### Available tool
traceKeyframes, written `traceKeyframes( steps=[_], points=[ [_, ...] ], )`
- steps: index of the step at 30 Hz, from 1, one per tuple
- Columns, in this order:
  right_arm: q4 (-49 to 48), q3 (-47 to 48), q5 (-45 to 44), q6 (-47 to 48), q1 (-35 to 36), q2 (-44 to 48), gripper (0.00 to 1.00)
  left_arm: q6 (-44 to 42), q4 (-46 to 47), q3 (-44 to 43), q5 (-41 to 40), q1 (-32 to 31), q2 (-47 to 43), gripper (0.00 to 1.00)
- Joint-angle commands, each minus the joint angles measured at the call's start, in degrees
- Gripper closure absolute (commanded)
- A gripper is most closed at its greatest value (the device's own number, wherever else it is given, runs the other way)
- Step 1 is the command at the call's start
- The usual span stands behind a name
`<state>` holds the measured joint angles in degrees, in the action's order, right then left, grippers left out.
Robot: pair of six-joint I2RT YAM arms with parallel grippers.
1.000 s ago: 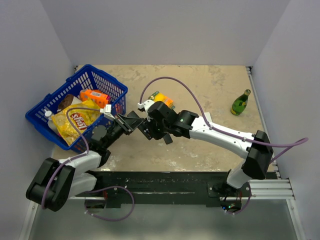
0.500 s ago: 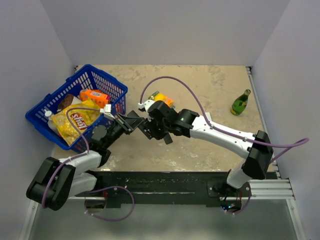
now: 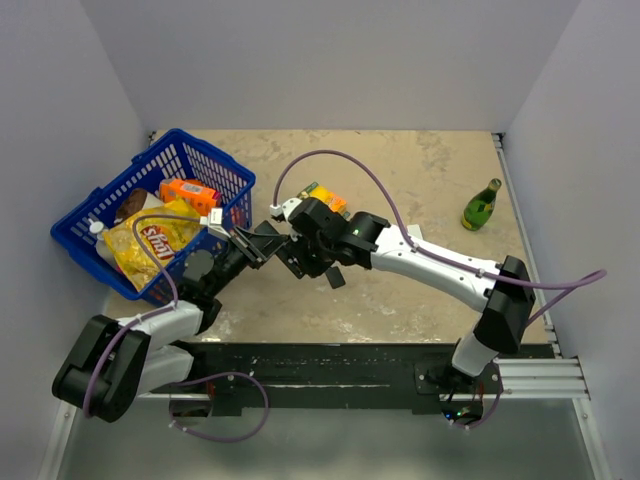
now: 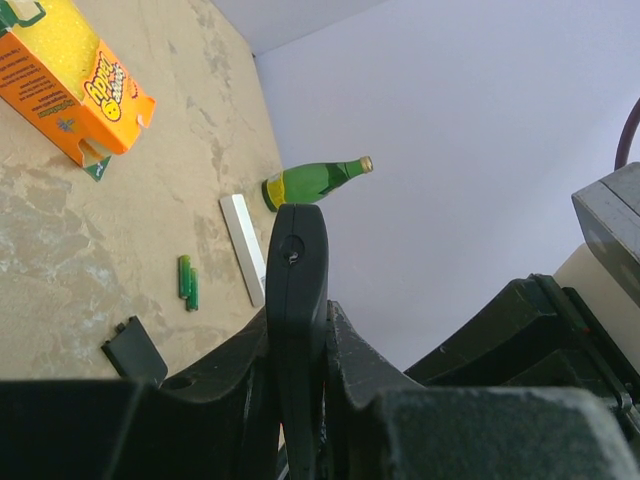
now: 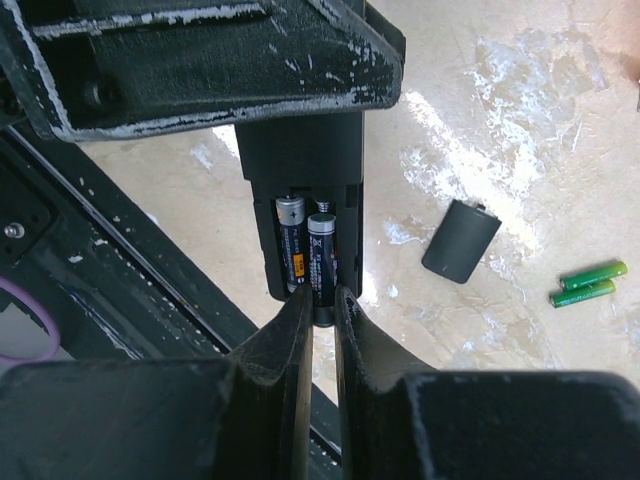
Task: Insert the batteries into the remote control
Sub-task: Load the battery into the remote control.
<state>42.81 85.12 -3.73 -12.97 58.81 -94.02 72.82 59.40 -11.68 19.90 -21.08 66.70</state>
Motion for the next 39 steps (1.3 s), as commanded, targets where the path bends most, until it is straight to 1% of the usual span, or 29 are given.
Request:
traceKeyframes(
  steps=[1,8,13,15,19,24,28,39],
  points=[
    [2.01,3.56,-0.67,0.93,0.08,-0.90,0.85,0.05,4.32,-2.82,1.10,-0.63,-1.92,1.00],
    [2.81,4.53,-1.37,0.76,0.08,-1.26,0.80,1.80,6.52,-1.94,0.93,-0.63,-1.66,1.00],
    [2.46,4.79,-2.25,0.76,0.08,-0.56,0.73,2.94,7.31,-1.33,0.31,-0.54,-1.66,1.00],
    [2.28,4.62,-2.25,0.67,0.08,-0.20,0.73,3.38,7.75,-1.06,-0.04,-0.63,-1.74,1.00],
    [1.75,4.35,-2.51,0.58,0.08,0.33,0.75,4.35,8.37,-0.62,-0.21,-0.63,-1.31,1.00],
    [1.75,4.88,-2.69,0.67,0.08,0.41,0.84,6.89,10.30,0.17,-0.21,-0.63,-0.52,1.00],
    [2.01,6.10,-2.78,0.67,0.08,0.15,0.84,8.66,11.09,0.96,-0.48,-0.71,0.01,1.00],
    [4.04,9.01,-2.69,1.11,0.08,-1.69,0.84,9.80,11.71,0.78,-0.13,-0.80,-0.51,1.00]
  ],
)
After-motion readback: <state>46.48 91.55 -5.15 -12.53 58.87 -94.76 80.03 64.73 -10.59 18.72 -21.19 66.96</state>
